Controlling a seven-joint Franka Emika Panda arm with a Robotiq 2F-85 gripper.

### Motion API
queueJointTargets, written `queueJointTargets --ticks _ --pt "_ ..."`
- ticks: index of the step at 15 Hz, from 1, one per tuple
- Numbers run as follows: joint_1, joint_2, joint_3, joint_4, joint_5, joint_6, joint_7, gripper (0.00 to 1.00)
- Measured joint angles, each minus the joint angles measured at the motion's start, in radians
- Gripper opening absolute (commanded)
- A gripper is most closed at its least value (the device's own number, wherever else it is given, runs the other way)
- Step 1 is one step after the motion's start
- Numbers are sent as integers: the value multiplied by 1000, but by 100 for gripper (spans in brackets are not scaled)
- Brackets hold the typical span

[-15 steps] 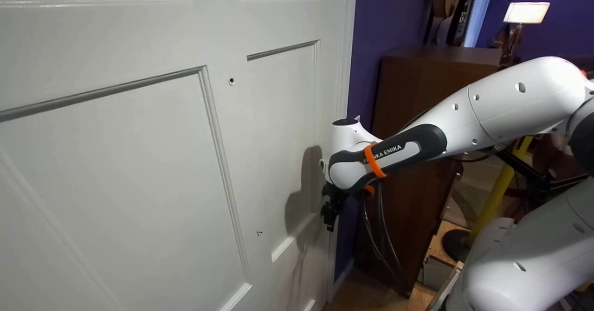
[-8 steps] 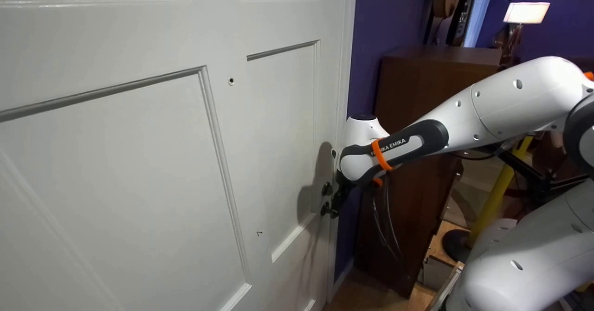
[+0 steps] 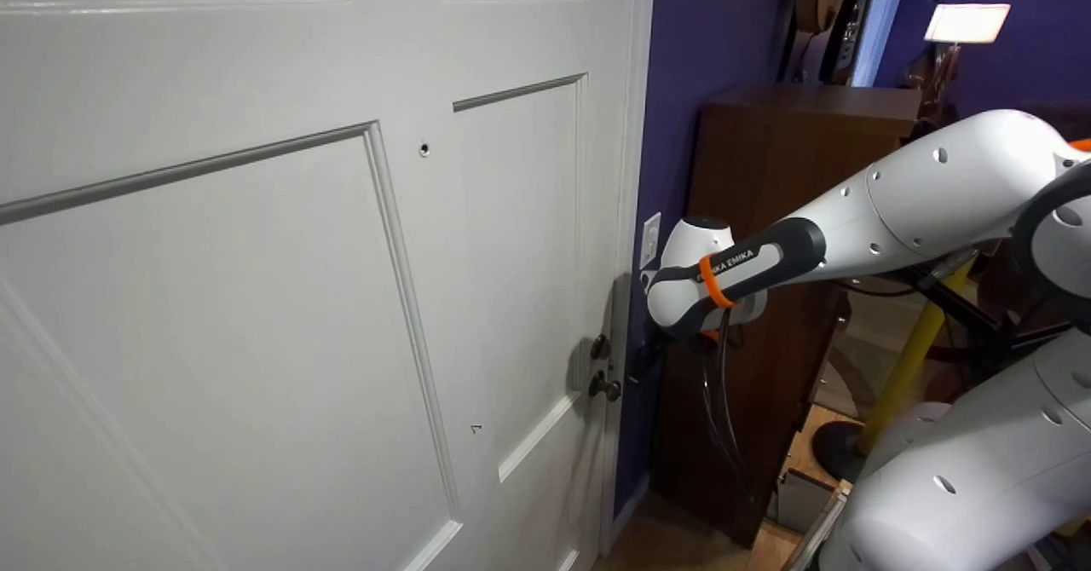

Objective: Turn the top lock on the door to the left

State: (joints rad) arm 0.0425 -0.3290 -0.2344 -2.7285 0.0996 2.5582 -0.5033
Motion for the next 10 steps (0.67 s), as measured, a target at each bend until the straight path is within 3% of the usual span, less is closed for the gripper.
queueJointTargets --ticks 5,10 --pt "-13 17 -5 11 4 25 20 100" --pt "-16 84 -59 71 81 64 -28 100"
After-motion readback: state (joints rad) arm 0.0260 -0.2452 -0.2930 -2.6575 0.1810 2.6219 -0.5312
